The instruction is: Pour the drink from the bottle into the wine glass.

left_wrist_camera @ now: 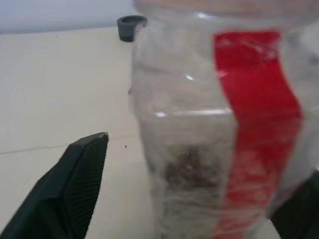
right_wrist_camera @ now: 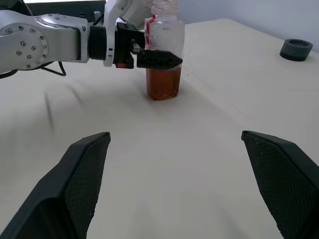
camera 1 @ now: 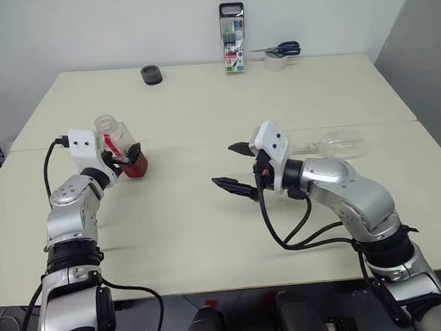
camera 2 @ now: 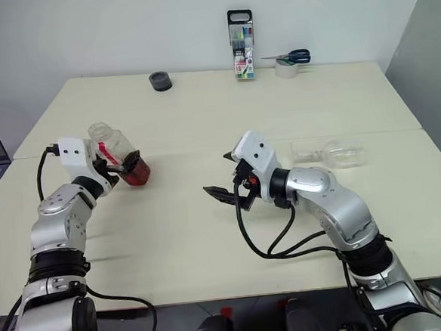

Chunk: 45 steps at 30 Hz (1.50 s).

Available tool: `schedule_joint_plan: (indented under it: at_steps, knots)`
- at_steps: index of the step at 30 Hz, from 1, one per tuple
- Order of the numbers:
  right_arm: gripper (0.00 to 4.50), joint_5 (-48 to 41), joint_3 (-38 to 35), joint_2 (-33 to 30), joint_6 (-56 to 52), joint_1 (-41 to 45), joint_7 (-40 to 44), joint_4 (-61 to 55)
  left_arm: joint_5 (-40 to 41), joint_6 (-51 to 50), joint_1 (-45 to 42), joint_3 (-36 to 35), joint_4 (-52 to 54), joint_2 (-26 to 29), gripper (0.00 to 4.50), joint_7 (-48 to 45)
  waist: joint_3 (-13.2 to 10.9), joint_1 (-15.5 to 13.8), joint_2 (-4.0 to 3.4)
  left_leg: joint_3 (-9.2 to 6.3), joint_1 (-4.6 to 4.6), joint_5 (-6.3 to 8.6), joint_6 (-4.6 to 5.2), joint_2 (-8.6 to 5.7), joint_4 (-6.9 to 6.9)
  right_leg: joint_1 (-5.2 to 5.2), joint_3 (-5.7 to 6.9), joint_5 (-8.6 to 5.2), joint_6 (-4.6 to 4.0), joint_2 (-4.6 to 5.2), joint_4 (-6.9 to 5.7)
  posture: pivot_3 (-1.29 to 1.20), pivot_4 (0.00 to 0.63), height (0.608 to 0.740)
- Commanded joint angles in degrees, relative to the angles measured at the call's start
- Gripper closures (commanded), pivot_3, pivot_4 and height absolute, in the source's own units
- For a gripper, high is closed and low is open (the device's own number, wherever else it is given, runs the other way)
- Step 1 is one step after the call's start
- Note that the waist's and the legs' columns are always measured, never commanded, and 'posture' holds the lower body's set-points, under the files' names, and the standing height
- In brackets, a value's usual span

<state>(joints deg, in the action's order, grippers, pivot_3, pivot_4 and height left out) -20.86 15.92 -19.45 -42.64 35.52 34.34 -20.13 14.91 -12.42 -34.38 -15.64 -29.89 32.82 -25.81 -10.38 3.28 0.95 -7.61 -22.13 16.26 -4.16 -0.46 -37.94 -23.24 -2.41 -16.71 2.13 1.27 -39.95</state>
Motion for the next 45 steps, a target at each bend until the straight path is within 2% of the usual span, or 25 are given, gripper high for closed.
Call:
schedule_joint_plan:
  at_steps: [1,10,19,25,30,33,36,40,45]
  knots:
    - [0.0,0.3,-0.1,0.5,0.4,0.9,-0.2,-2.0,-0.3,1.0,-0.2,0.0,1.7,0.2,0.03,-0.3,0.0,0.0,0.0,0.0,0.0,0.0,0.0,-0.01,0.0,0.0,0.0,0.0,0.0,0.01,0.0,0.0,0.15,0.74]
    - [0.0,2.2,0.6,0.1,1.9,-0.1,0.9,-1.4,-1.9,4.7,3.6,1.0,2.7,-1.5,0.03,0.2,0.0,0.0,0.0,0.01,0.01,0.0,0.01,0.0,0.01,0.0,0.0,0.0,0.0,0.01,0.0,0.0,0.15,0.74]
    - [0.0,7.6,1.0,-2.7,9.7,-5.8,0.7,-1.7,-3.5,9.9,9.9,0.2,6.4,-5.6,0.03,6.4,0.0,-0.2,0.02,0.02,0.01,0.03,0.04,-0.01,0.01,0.0,-0.02,0.0,0.0,0.06,0.02,0.0,0.15,0.74]
    - [0.0,10.5,0.0,-4.7,12.4,-11.7,-0.7,-4.5,-4.8,10.1,17.6,-0.6,15.1,-6.9,0.03,11.5,0.0,-0.2,0.03,0.03,0.02,0.03,0.05,0.02,0.03,0.0,-0.04,0.0,0.0,0.05,0.02,0.0,0.15,0.74]
    - [0.0,8.7,-4.7,-5.1,7.3,-21.5,-3.8,-11.6,-5.2,7.2,27.2,0.8,28.5,-8.0,0.03,11.7,0.0,-0.7,0.03,0.02,0.01,0.04,0.05,0.05,0.05,0.04,-0.05,0.0,0.0,0.09,0.05,0.0,0.15,0.74]
    - [0.0,3.6,-10.9,-1.8,0.8,-27.6,-7.6,-16.4,-5.0,5.6,32.5,4.6,37.2,-8.9,0.03,9.2,0.0,-1.4,0.05,0.01,0.0,0.07,0.11,0.13,0.06,0.07,-0.08,0.0,0.0,0.13,0.07,0.0,0.15,0.74]
    - [0.0,-0.9,-15.6,3.1,-6.0,-29.5,-12.2,-19.2,-4.0,5.4,33.7,9.9,41.4,-8.2,0.03,3.0,0.0,-1.6,0.05,0.06,0.02,0.08,0.12,0.06,0.04,0.1,-0.09,0.0,0.03,0.13,0.06,0.0,0.15,0.74]
    - [0.0,-2.5,-20.7,9.9,-13.0,-28.5,-20.5,-18.8,-0.4,4.1,29.0,15.8,42.5,-5.5,0.03,-9.1,0.0,-1.5,0.03,0.05,0.17,0.07,0.11,0.07,0.06,0.2,-0.03,0.0,0.03,-0.11,0.03,0.0,0.15,0.74]
    - [0.0,-9.9,-36.0,24.4,-20.9,-20.5,-32.8,-12.8,2.2,4.5,19.3,18.3,37.2,-0.8,0.03,-21.7,0.0,-1.1,-0.03,0.14,0.22,0.07,0.11,0.12,0.12,0.14,-0.11,-0.01,-0.01,-0.2,-0.02,0.0,0.15,0.74]
